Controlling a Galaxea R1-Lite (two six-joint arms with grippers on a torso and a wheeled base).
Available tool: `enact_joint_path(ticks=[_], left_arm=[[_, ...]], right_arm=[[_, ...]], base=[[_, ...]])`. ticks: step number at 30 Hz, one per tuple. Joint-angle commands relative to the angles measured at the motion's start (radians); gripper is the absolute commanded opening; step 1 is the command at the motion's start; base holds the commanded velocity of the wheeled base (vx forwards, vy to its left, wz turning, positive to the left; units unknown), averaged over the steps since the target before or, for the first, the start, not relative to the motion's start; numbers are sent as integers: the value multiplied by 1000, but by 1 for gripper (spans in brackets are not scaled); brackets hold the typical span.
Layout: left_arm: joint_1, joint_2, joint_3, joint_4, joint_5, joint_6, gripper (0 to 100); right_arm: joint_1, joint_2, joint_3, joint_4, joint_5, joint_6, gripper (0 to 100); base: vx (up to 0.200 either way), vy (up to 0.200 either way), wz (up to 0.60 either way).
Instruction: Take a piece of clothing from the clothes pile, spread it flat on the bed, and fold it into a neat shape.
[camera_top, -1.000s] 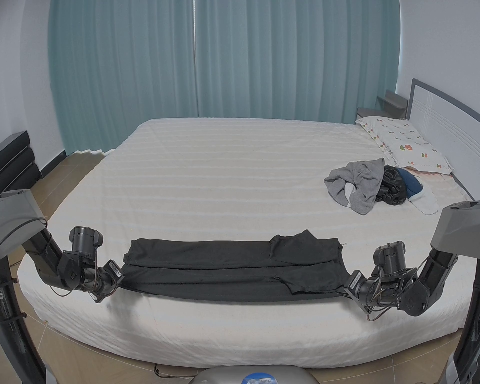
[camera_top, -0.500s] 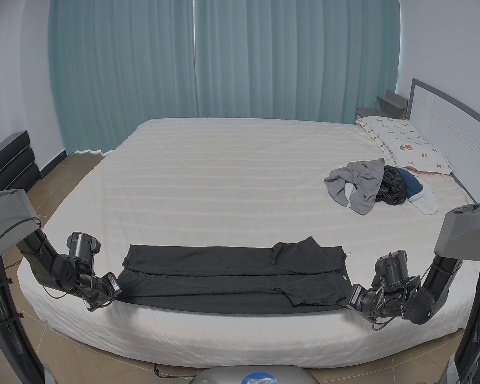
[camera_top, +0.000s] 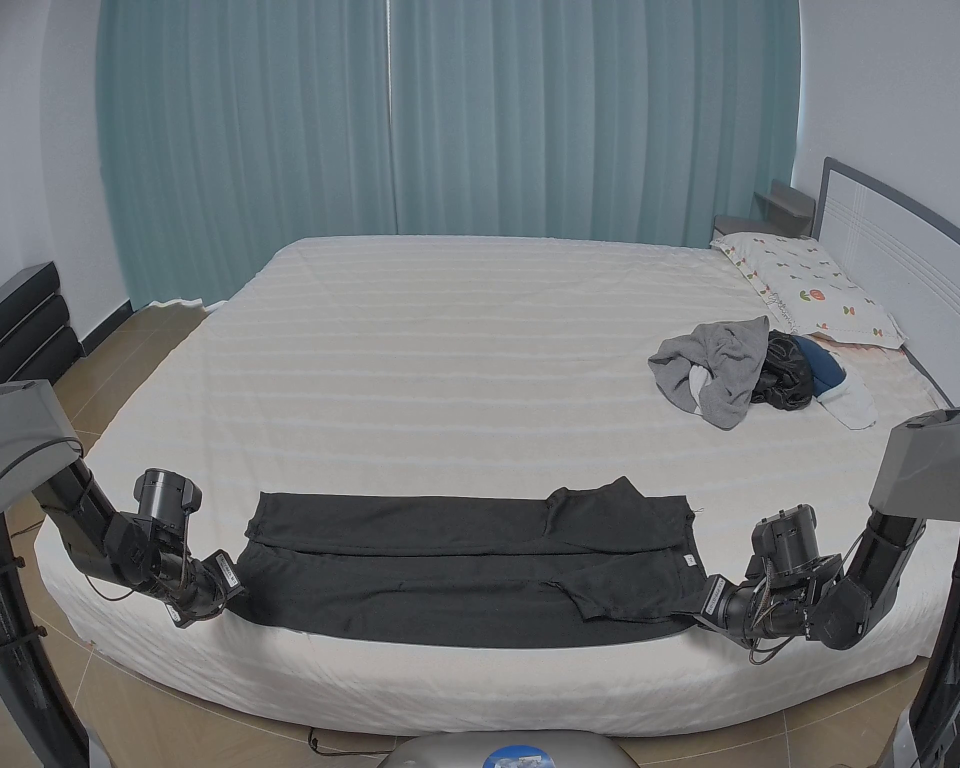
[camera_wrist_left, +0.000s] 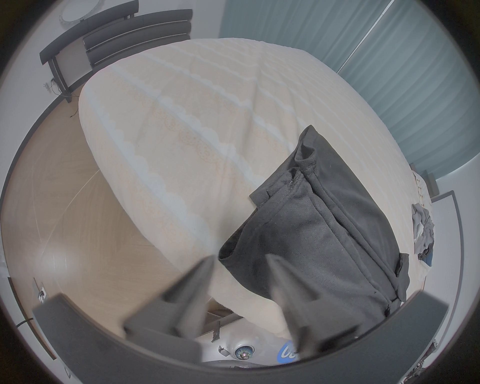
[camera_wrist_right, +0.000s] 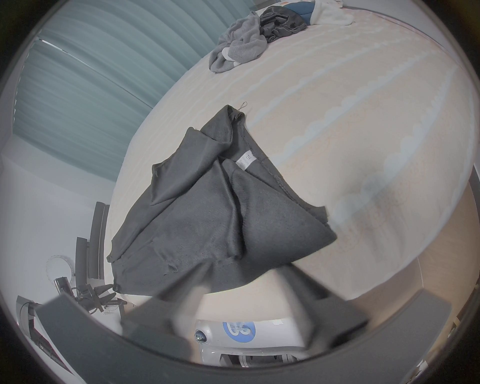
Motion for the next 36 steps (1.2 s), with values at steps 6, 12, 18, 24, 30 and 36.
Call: enact_joint_path(ticks=[6, 12, 18, 24, 30, 36], left_arm=[[45, -40, -29, -2, -7, -2, 100], [61, -32, -117, -7, -116, -11, 100], [56, 38, -224, -4, -131, -3, 100], [53, 133, -327, -2, -194, 75, 100], [45, 196, -338, -17, -205, 202, 100], [38, 213, -359, -19, -252, 253, 100]], right_arm=[[-102, -97, -15, 15, 0, -39, 100], [-173, -76, -46, 32, 23, -67, 100], [-187, -61, -53, 30, 45, -67, 100], [-187, -30, -55, 24, 63, -61, 100], [-179, -30, -53, 24, 65, -61, 100], [-178, -31, -52, 24, 88, -59, 100]], base=[[0, 0, 0], [0, 0, 0], [0, 0, 0], [0, 0, 0], [0, 0, 0], [0, 0, 0]])
